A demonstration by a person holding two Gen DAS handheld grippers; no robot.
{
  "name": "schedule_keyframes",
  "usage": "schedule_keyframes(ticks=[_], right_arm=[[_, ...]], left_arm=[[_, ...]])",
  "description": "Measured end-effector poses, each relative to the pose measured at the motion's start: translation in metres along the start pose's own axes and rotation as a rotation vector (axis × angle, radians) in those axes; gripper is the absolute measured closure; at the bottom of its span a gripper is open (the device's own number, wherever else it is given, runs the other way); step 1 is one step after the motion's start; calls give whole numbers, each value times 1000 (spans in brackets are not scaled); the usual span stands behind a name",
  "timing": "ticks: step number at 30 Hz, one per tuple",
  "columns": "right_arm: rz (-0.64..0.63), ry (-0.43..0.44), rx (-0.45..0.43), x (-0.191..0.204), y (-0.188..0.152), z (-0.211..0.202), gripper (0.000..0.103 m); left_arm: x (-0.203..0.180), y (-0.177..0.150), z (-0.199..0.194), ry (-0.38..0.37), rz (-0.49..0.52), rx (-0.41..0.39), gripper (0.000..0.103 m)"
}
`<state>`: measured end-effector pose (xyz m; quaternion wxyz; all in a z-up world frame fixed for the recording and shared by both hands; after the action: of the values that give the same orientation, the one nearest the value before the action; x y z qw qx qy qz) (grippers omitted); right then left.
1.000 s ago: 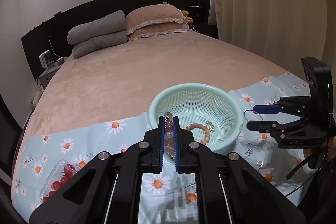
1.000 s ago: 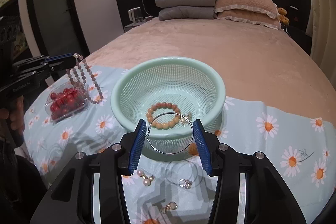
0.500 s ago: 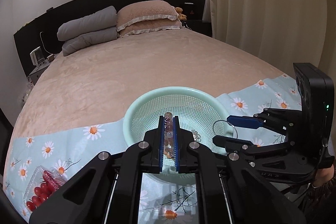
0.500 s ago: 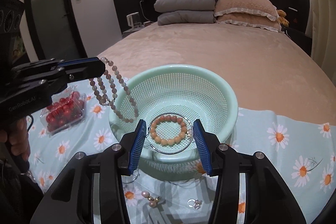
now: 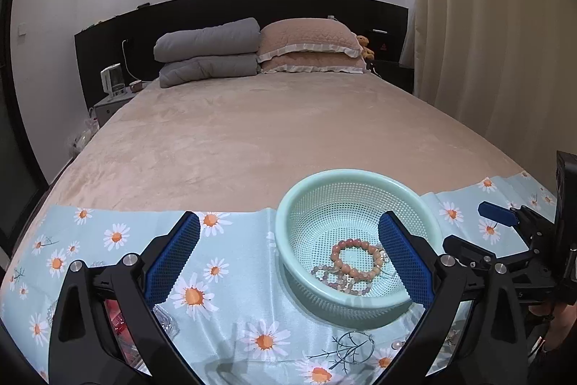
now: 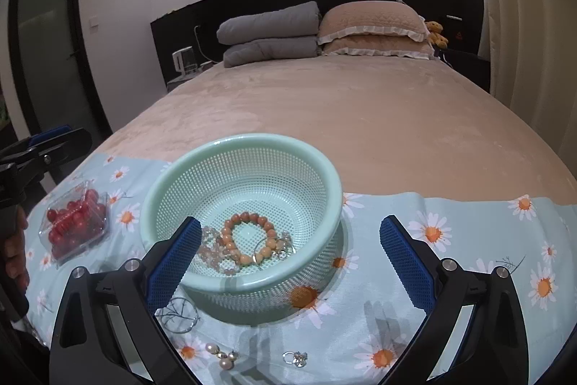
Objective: Organize jewelry
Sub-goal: 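Move both tools back toward the silver hoop pendant and small rings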
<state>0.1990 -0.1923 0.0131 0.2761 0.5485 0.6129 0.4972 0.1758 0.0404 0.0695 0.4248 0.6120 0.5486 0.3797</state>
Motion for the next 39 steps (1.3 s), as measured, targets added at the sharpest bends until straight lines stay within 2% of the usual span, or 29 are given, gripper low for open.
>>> schedule_keyframes(ticks=[4,9,15,19,22,28,32,39], right_arm=[[-25,2,9,1,-3,0,8],[-66,-19,36,-4,-11,-2,8],[-77,-50,63,-17,-21,-7,8],[-81,-64,80,-24,-28,-10,8],[-96,-76,92,-28,-33,-12,8],[-85,-100,117,-40,-44,-15,8],[-98,-100,132,-40,-50,-16,8],[-121,-77,171,-36,-62,-14,8]], left_arm=[[3,-8,3,14,11,20,6],[2,-25,10,25,74,62,6],[2,-38,7,32,129,73,6],[3,-52,10,65,177,104,6],[4,-61,9,73,168,123,6],[-3,-80,9,32,127,176,6],[-13,-93,8,43,181,180,6],[-26,-127,12,35,293,247,6]])
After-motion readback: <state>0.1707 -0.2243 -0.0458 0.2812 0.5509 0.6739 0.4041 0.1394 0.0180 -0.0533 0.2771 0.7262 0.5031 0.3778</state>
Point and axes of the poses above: each gripper's, at about its wrist camera, not at the fingertips, and z roughly the way its jaws point, x to its left, y to its top, the point moved 8 cm from there along z, roughly the way its jaws point, and after that the axes turned 11 degrees about -x, right-handed, at the moved point
